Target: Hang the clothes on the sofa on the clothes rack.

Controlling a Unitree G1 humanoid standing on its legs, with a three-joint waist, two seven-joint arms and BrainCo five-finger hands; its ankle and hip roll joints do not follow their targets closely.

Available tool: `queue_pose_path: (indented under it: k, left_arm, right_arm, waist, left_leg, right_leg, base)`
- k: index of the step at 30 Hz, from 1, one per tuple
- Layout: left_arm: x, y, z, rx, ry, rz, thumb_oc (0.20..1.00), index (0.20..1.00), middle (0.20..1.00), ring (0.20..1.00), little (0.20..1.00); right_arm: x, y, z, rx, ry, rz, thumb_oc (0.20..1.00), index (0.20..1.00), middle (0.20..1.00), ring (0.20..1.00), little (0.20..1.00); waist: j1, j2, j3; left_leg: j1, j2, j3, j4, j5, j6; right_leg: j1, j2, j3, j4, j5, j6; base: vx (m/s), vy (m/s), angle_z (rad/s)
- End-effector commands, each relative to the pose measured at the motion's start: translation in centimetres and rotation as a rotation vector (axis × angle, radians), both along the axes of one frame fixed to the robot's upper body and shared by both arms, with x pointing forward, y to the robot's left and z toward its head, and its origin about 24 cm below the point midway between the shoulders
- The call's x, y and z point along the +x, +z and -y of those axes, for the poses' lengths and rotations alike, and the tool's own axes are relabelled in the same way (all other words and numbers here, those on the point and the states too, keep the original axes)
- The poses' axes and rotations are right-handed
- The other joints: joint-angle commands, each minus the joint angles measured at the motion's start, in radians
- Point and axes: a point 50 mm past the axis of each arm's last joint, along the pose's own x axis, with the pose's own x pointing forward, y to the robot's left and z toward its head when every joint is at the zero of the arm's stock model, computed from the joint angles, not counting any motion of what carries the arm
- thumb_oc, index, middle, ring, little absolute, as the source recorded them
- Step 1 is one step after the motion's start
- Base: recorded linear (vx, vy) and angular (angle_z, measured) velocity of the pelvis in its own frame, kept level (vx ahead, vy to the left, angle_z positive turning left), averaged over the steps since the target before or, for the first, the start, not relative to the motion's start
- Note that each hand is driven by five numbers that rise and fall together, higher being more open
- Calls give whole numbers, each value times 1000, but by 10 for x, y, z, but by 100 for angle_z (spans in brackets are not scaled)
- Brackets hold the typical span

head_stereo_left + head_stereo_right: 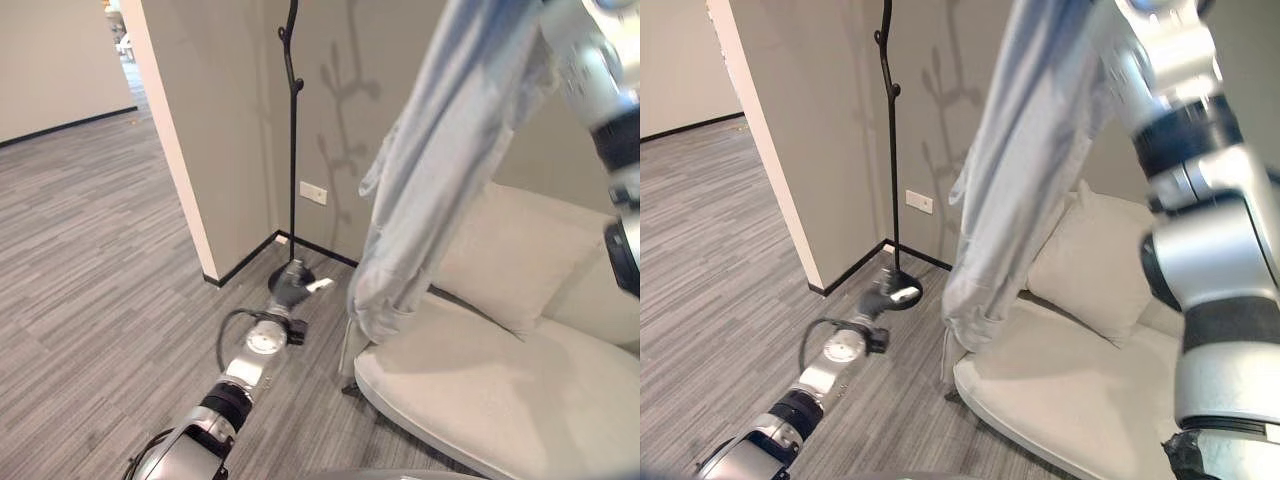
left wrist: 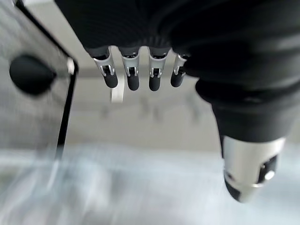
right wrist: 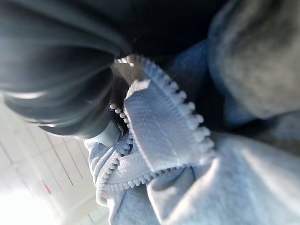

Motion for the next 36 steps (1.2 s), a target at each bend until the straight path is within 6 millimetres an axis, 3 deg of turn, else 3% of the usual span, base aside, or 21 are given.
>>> queue_pose_path:
  k: [1,2,3,6,11,12,13,15,16,17,21,24,25,27,30,33,36]
  left_arm:
    - [5,20,17,-104,-92,84,1000,1000,1000,1000,1000]
    - [4,24,35,-83,-196,101,1000,1000,1000,1000,1000]
    - [5,25,36,-84,-197,105,1000,1000,1000,1000,1000]
    - [8,33,65,-21,-333,148,1000,1000,1000,1000,1000]
    - [18,50,101,50,-401,225,1000,1000,1000,1000,1000]
    - [22,50,105,76,-385,226,545,545,545,545,545]
    - [27,50,107,93,-348,215,200,200,200,200,200]
    - [33,48,105,109,-304,197,200,200,200,200,200]
    - [44,46,96,96,-193,141,200,200,200,200,200]
    - [44,46,97,95,-192,142,200,200,200,200,200]
    - [62,51,66,-8,34,95,200,200,200,200,200]
    - [70,68,36,-90,174,179,200,200,200,200,200]
    - [70,68,36,-88,174,178,200,200,200,200,200]
    - [69,92,2,-159,284,318,200,200,200,200,200]
    - [51,116,-63,-151,478,493,200,200,200,200,200]
    - [17,127,-126,94,632,642,200,200,200,200,200]
    - [-26,135,-176,308,771,722,200,200,200,200,200]
  right_arm:
    - [-14,24,17,73,6,72,200,200,200,200,200]
    - [-13,30,6,79,10,69,200,200,200,200,200]
    - [-14,32,5,78,10,72,200,200,200,200,200]
    - [-16,40,-22,67,56,84,200,200,200,200,200]
    - [-14,35,-53,80,154,63,200,200,200,200,200]
    - [-13,33,-56,82,160,56,200,200,200,200,200]
    - [-14,33,-61,67,165,58,200,200,200,200,200]
    - [-13,32,-63,61,168,50,200,200,200,200,200]
    - [-13,30,-69,33,169,47,200,200,200,200,200]
    - [-13,30,-69,32,169,47,200,200,200,200,200]
    - [-19,34,-70,9,178,78,200,200,200,200,200]
    - [-32,41,-51,-23,149,165,200,200,200,200,200]
    - [-32,40,-50,-22,148,164,200,200,200,200,200]
    - [-52,42,-32,-64,136,279,200,200,200,200,200]
    - [-76,19,-9,-144,131,392,200,200,200,200,200]
    - [-91,-17,18,-275,99,414,200,200,200,200,200]
    - [-102,-56,36,-386,118,357,200,200,200,200,200]
  waist:
    - [31,18,-14]
    - [28,12,-21]
    - [29,14,-19]
    - [18,5,-31]
    - [-10,4,-41]
    - [-17,6,-42]
    - [-26,8,-42]
    - [-34,9,-41]
    - [-55,14,-45]
    - [-55,14,-45]
    - [-74,33,-41]
    - [-62,49,-28]
    - [-61,48,-29]
    - [-43,67,-23]
    - [-11,87,-9]
    - [23,101,4]
    - [52,123,23]
  left_leg:
    - [17,77,-22,-51,73,-93]
    - [13,82,-24,-53,77,-96]
    - [12,83,-24,-53,78,-97]
    - [2,91,-29,-55,84,-101]
    - [0,96,-28,-54,85,-102]
    - [0,96,-27,-55,86,-102]
    - [-1,96,-27,-55,88,-102]
    - [-10,97,-9,-50,103,-90]
    - [-2,96,-21,-55,94,-103]
    - [-2,96,-21,-55,94,-103]
    - [3,99,-11,-57,102,-107]
    - [-6,112,3,-54,130,-103]
    - [-6,113,3,-54,130,-104]
    - [-8,126,-2,-53,149,-113]
    - [-8,144,-11,-49,170,-124]
    - [-10,169,-21,-37,200,-140]
    - [-19,198,-27,-32,235,-160]
  right_leg:
    - [64,6,-45,43,88,14]
    - [63,13,-41,36,85,13]
    - [63,13,-41,36,85,13]
    - [57,26,-31,31,79,9]
    - [52,32,-18,34,72,6]
    - [51,32,-16,36,70,5]
    - [48,32,-14,39,69,4]
    - [38,31,-24,40,80,-7]
    - [41,34,-6,42,70,1]
    - [41,34,-6,42,70,1]
    - [35,36,3,36,65,-2]
    - [36,46,-15,32,55,-19]
    - [35,47,-15,32,56,-20]
    - [44,64,-22,27,23,-30]
    - [55,87,-33,22,-14,-41]
    - [67,115,-34,16,-45,-59]
    - [81,146,-38,-19,-62,-66]
  base:
    - [-17,-34,-3]
    - [0,0,0]
    - [-24,-41,-4]
    - [-10,-12,0]
    - [-10,-9,-4]
    - [-21,-11,-5]
    - [-75,-16,-6]
    - [-45,-19,-5]
    - [43,-16,-5]
    - [34,-29,-10]
    - [-17,-37,-10]
    - [-74,-60,-2]
    - [-28,-58,0]
    - [-27,-74,-1]
    - [-34,-102,2]
    - [-29,-129,-3]
    - [-54,-107,-3]
